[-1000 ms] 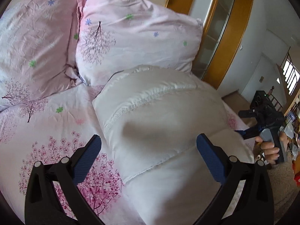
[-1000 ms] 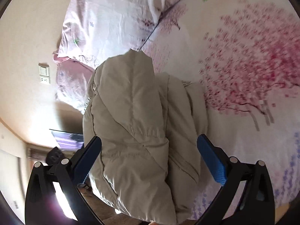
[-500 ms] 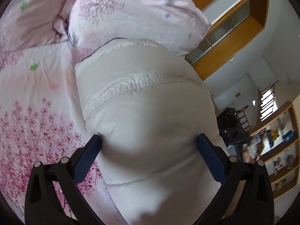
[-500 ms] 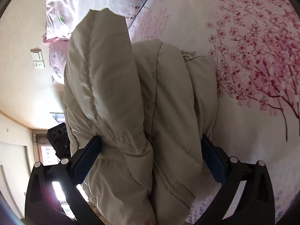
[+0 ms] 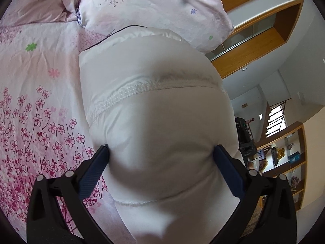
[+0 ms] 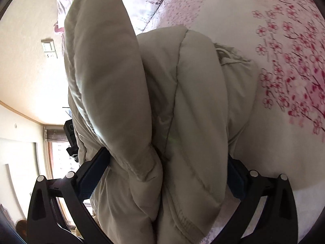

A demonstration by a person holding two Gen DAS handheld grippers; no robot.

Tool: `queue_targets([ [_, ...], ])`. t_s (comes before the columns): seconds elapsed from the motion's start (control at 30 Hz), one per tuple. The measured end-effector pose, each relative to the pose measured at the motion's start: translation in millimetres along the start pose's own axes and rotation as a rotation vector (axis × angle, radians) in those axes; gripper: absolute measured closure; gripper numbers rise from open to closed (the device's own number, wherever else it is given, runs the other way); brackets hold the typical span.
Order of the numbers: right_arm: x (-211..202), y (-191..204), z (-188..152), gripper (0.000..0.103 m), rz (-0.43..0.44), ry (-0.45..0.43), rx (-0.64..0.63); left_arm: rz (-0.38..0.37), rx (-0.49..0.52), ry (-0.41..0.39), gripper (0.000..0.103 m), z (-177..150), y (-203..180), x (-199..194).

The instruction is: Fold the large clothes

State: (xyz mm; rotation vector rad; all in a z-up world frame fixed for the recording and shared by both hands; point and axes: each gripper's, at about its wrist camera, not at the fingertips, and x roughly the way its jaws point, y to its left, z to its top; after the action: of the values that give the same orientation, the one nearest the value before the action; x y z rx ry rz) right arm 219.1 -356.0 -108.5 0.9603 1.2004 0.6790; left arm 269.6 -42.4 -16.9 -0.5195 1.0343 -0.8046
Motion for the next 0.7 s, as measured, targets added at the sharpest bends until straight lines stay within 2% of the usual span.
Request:
queue_targets([
  [0.2, 23, 19, 9, 0.001, 0.026, -0.010, -0.066, -0.024, -0.008, -0.023, 0.002, -4, 4, -2],
  [0.27, 27, 20, 4, 0.013, 0.077, -0.014, -0.079, -0.036, 0.001, -0.030, 0.002, -6, 4, -5],
  [0.33, 30, 24, 1, 0.019, 0.112, -0.031, -0.100, -0.048, 0.008, -0.035, 0.003, -7, 4, -6],
  [0.47, 33, 35, -3, 0.029, 0.128, -0.055, -0.131, -0.068, 0.028, -0.057, 0.009, -9, 2, -15],
  [0.53, 42, 49, -1, 0.033, 0.126, -0.059, -0.152, -0.066, 0.034, -0.075, 0.010, -9, 2, -23],
  [0.7, 70, 82, 8, 0.034, 0.115, -0.033, -0.193, -0.022, 0.045, -0.142, 0.011, 1, 9, -53],
])
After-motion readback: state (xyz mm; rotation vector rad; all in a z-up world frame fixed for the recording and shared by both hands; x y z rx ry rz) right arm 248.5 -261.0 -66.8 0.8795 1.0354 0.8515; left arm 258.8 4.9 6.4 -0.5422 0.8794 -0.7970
